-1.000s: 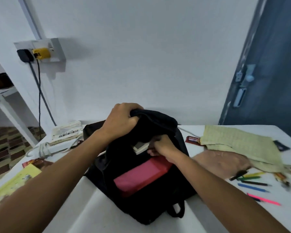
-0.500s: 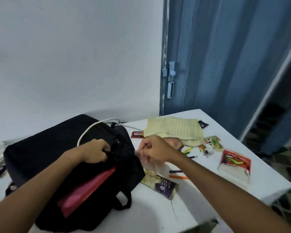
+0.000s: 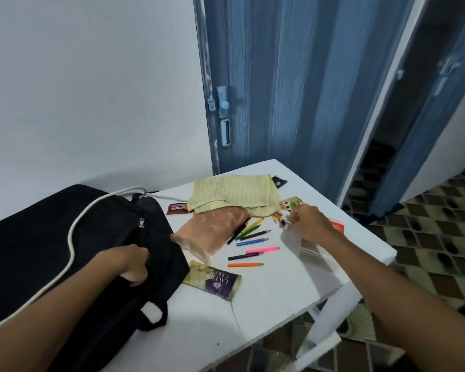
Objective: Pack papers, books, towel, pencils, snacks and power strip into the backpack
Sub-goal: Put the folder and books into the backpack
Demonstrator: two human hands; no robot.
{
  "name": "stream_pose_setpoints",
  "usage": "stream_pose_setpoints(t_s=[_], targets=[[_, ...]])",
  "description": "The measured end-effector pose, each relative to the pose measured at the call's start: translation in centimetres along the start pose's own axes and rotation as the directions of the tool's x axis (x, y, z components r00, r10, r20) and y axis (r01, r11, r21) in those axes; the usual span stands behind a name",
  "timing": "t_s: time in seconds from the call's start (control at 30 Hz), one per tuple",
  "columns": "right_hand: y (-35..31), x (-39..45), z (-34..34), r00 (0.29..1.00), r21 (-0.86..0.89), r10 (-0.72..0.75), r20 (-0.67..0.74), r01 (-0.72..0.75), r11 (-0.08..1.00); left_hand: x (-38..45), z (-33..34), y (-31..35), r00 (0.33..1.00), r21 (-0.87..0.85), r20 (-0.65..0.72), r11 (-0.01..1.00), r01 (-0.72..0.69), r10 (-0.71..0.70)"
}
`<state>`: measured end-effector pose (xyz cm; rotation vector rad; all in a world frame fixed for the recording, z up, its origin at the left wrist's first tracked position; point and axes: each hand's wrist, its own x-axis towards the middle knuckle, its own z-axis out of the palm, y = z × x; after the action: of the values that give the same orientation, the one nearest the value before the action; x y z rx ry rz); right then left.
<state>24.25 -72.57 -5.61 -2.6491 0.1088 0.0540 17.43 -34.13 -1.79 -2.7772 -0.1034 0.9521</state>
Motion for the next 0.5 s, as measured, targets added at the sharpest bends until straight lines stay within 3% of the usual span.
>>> stream_pose_setpoints(t_s=[0.3, 0.37, 0.43, 0.5], targets=[[-7.0, -1.2, 4.0, 0.959, -0.016, -0.285, 0.002, 0.285, 0.958, -0.8, 1.9, -0.5, 0.996, -0.097, -0.089, 0.995, -0.035, 0.026], [-8.4, -1.6, 5.2, 0.901, -0.059, -0.433, 0.025, 0.434, 0.899, -1.1, 2.3, -0.6, 0.992, -0.118, -0.119, 0.992, -0.044, 0.029], [-9.7, -2.1, 6.5, 0.798, -0.088, -0.599, 0.059, 0.602, 0.793, -1.0, 2.8, -0.9, 0.989, -0.157, -0.143, 0.986, -0.058, 0.036], [-10.8, -2.4, 8.0, 0.733, -0.165, -0.661, 0.160, 0.680, 0.714, -1.0, 3.1, -1.2, 0.986, -0.181, -0.161, 0.981, -0.073, 0.044]])
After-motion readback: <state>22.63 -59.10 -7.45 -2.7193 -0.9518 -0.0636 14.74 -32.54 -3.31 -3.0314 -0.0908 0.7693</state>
